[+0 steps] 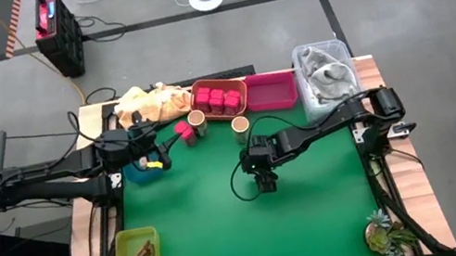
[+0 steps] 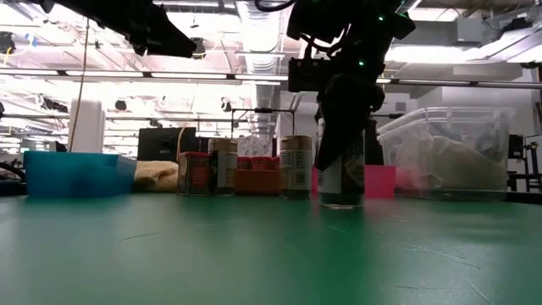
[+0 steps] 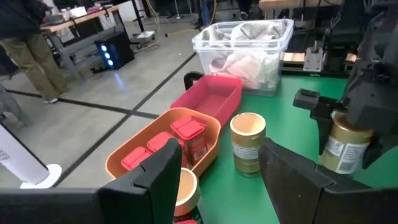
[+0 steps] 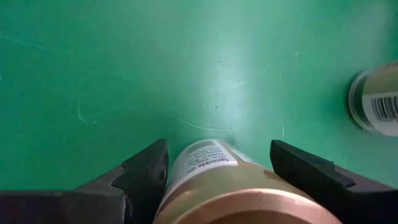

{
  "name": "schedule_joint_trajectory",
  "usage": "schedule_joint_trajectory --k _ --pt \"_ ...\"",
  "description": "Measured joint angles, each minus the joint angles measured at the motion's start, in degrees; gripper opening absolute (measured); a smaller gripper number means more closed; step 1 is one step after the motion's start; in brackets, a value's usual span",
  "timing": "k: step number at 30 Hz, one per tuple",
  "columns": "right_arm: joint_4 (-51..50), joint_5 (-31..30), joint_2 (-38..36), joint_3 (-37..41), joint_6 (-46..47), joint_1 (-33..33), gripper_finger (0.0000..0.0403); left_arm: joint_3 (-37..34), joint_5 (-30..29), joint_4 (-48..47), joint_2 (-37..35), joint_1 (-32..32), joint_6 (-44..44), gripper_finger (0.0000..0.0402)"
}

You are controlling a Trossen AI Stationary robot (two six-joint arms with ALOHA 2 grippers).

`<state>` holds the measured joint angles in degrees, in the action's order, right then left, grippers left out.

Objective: Sort spices by type
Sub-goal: Put the bottom big brown seasoning bottle into the red bin

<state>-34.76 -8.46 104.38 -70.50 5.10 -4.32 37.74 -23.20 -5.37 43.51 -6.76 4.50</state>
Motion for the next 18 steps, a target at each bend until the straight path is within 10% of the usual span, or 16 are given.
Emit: schedule_joint_trajectory --k 18 --pt "-12.26 1.07 0.68 -6.0 -3.04 -0.56 0.0286 0.0 2.99 -1.39 0.01 4.31 -6.01 0.0204"
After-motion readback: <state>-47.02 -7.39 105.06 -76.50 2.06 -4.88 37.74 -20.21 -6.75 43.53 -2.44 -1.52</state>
